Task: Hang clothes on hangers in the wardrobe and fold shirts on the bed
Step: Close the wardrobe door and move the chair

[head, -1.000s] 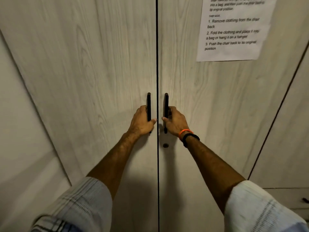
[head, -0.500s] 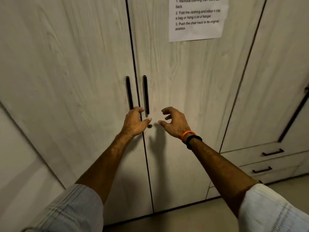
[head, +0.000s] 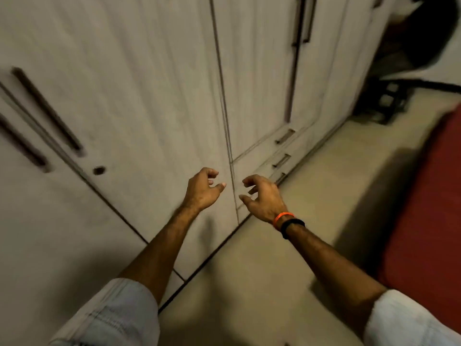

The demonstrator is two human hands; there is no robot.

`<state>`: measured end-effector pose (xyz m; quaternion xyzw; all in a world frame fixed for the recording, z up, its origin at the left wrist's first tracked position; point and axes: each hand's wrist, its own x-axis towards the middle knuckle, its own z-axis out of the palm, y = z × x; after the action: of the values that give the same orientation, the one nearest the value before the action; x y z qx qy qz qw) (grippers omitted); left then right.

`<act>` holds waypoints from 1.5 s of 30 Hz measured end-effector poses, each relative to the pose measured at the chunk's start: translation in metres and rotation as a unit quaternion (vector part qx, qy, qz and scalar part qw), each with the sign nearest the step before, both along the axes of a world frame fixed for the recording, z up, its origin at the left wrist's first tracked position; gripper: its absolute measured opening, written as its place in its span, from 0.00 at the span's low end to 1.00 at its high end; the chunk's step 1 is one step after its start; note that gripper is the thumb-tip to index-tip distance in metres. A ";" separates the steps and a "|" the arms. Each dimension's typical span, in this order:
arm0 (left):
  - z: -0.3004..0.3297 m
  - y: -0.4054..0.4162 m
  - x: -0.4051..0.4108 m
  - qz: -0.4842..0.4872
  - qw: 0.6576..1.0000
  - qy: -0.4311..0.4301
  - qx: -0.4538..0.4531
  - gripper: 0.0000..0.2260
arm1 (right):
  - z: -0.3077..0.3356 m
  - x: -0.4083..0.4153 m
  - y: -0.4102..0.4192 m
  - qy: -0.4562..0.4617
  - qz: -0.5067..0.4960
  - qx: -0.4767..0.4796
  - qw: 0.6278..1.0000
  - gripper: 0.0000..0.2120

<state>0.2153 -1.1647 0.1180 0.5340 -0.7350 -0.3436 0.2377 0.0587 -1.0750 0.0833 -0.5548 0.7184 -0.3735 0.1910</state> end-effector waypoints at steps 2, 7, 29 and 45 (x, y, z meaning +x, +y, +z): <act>-0.024 0.016 -0.035 -0.087 0.996 -0.010 0.023 0.18 | -0.020 -0.018 0.043 -0.005 -0.081 0.021 0.996 0.18; -0.073 0.092 -0.113 -0.309 0.947 -0.055 0.063 0.17 | -0.061 -0.039 0.176 -0.029 -0.304 0.066 0.950 0.18; -0.134 0.656 -0.248 -0.836 0.524 -0.165 0.014 0.18 | -0.133 0.066 0.689 -0.175 -0.877 -0.003 0.448 0.16; -0.234 0.920 -0.356 -0.895 0.381 -0.231 0.008 0.13 | -0.236 -0.019 0.870 -0.318 -0.922 -0.093 0.200 0.13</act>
<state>-0.1407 -0.2448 -0.1157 -0.3730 -0.8104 -0.2259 -0.3913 0.0396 -0.2051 -0.1523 0.6527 0.5600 -0.4936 -0.1294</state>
